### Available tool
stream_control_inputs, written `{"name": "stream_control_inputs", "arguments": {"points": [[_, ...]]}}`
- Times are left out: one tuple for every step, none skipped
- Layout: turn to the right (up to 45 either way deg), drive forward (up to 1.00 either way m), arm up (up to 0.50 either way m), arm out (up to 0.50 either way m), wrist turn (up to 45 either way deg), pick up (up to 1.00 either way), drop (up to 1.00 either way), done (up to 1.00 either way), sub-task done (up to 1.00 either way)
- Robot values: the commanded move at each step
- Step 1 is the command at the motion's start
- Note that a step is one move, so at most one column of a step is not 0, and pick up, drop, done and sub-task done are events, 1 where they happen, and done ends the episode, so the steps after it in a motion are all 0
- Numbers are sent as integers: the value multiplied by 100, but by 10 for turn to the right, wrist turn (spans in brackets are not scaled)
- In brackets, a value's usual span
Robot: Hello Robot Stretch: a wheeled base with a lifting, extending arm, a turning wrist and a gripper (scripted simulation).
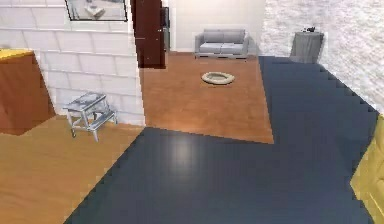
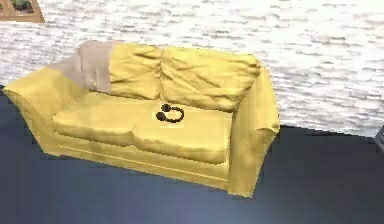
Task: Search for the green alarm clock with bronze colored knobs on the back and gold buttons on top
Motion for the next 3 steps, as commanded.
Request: {"name": "stream_control_inputs", "arguments": {"points": [[0,100,0,0,0,0,0,0,0],[0,100,0,0,0,0,0,0,0],[0,45,0,0,0,0,0,0,0]]}}
